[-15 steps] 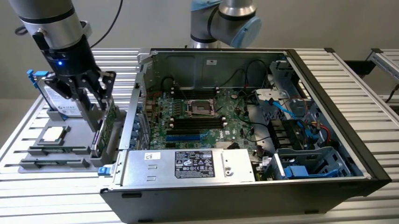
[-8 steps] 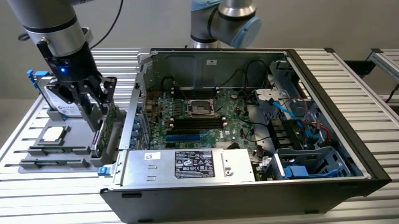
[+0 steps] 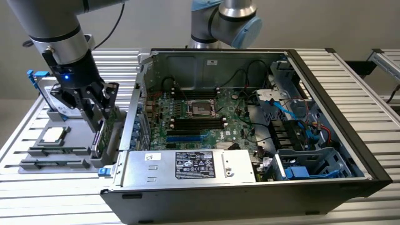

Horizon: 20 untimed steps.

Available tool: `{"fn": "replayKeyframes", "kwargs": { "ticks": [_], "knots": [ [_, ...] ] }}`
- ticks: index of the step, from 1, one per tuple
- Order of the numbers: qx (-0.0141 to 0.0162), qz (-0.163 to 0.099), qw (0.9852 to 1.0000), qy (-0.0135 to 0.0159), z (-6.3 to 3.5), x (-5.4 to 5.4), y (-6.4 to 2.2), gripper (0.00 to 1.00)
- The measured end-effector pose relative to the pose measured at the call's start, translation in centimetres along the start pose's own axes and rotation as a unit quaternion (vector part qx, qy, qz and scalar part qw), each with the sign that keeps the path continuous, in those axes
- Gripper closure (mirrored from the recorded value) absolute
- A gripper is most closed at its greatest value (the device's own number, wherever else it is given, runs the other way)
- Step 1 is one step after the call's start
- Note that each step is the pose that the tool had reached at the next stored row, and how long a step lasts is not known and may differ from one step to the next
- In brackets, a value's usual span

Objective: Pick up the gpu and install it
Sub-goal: 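Pick up the gpu and move the gpu toward the slot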

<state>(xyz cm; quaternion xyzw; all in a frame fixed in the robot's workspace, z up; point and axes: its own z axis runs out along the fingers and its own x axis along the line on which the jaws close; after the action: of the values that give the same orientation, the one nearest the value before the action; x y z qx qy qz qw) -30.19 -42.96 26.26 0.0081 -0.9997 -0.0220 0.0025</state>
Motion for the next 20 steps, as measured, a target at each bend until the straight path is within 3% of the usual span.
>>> {"fn": "replayKeyframes", "kwargs": {
  "ticks": [7, 13, 20],
  "knots": [
    [0.0044, -0.002, 1.0000, 0.0003, 0.52, -0.01, -0.10, 0.56],
    [0.0055, -0.002, 1.0000, 0.0002, 0.53, -0.24, -0.20, 0.56],
    [0.0089, -0.002, 1.0000, 0.0002, 0.63, -0.25, -0.79, 0.56]
  ]
}}
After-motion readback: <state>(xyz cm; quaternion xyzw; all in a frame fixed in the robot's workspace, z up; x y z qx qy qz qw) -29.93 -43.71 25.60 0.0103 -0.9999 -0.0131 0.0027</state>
